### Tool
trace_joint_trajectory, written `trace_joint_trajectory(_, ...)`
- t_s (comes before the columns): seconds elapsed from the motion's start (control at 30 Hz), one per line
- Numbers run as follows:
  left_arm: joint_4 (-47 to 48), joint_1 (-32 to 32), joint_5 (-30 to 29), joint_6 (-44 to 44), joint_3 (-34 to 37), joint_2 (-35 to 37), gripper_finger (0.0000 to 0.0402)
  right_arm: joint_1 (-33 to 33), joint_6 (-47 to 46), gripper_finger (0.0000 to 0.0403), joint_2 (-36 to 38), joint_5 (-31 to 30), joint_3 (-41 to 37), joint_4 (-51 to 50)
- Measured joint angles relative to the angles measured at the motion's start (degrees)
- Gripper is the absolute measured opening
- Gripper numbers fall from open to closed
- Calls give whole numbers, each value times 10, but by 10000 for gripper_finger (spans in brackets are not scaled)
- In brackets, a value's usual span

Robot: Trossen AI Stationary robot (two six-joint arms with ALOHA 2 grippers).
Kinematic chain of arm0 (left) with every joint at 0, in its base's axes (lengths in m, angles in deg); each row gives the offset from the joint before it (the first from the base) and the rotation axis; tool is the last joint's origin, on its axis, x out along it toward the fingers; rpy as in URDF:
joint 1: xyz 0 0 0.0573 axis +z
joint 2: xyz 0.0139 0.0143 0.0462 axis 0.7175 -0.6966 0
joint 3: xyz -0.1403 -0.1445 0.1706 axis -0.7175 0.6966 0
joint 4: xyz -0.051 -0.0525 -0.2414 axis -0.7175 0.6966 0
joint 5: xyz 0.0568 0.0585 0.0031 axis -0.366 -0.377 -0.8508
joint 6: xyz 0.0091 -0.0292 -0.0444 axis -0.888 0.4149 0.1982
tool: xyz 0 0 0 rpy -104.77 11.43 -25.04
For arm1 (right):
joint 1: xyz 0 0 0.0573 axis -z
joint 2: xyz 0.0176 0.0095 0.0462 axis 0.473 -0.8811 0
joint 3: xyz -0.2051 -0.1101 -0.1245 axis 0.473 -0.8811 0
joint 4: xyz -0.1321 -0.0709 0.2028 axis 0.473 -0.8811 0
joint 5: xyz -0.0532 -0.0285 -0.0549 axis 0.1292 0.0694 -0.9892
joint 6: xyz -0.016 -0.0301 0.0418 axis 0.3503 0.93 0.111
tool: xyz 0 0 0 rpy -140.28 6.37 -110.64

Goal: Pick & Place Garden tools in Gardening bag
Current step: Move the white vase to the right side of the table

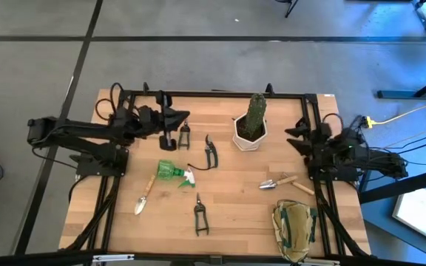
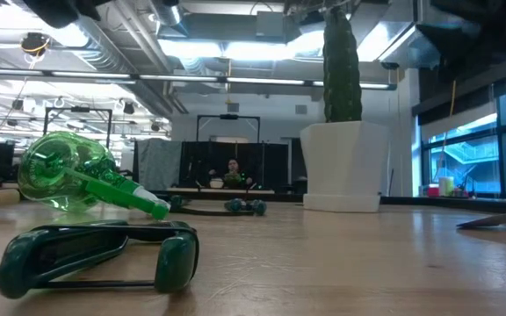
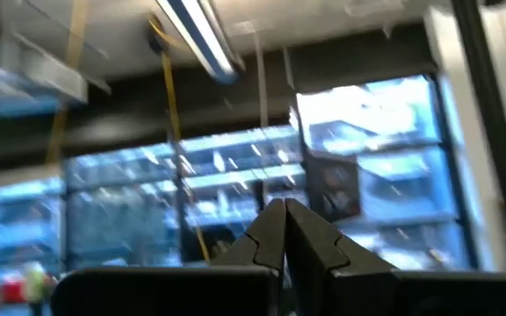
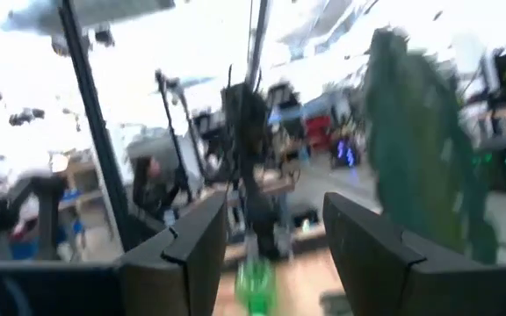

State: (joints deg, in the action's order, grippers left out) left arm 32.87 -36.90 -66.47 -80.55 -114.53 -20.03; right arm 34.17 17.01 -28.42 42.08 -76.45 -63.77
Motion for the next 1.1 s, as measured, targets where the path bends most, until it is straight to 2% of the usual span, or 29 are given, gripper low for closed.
trace_joint_trajectory(0.13,97,17,20,4,0,70,4,0,16,192,0,-44,40,-6)
trace_joint_trajectory(0.27,170,28,28,-22,0,102,4,0,46,192,-8,-110,74,-39)
trace_joint_trajectory(0.47,194,43,32,-26,0,112,4,0,69,192,-55,-232,132,-177)
trace_joint_trajectory(0.67,210,60,67,-34,0,112,4,0,39,192,-131,-334,170,-292)
trace_joint_trajectory(0.8,224,78,77,-47,0,111,4,1,26,192,-166,-372,176,-318)
trace_joint_trajectory(0.93,244,92,74,-70,0,87,4,1,24,192,-192,-377,176,-342)
trace_joint_trajectory(1.1,221,103,74,-11,-10,32,4,1,-5,192,-216,-386,176,-392)
